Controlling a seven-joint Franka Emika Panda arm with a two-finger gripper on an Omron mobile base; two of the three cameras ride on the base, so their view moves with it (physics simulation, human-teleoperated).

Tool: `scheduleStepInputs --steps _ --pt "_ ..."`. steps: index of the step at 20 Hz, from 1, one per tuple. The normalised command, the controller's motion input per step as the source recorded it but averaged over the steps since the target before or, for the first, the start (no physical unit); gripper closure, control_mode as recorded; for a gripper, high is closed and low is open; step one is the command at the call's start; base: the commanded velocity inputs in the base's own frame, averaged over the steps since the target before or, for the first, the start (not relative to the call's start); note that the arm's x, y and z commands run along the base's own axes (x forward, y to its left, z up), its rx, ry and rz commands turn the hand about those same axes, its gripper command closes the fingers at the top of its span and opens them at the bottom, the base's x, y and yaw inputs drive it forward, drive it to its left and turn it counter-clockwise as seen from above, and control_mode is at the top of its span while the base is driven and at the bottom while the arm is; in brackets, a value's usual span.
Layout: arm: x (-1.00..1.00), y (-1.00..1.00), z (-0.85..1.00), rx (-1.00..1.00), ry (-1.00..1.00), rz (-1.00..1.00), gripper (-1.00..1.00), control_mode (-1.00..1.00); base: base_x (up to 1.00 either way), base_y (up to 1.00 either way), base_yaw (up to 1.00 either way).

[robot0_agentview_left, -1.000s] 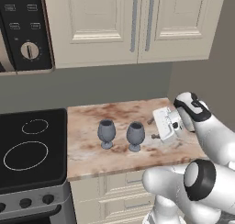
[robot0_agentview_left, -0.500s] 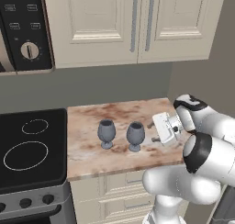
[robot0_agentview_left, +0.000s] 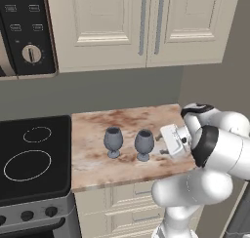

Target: Retrieve the wine glasses from the counter and place one next to each plate.

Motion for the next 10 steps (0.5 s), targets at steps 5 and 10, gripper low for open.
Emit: scheduleStepInputs --steps 5,10 --pt "0.22 0.15 -0.12 0.00 0.12 0.00 -1.00 -1.00 0.00 0.00 0.00" --pt "0.11 0.08 -0.24 0.00 0.14 0.00 -1.00 -1.00 0.00 0.00 0.00"
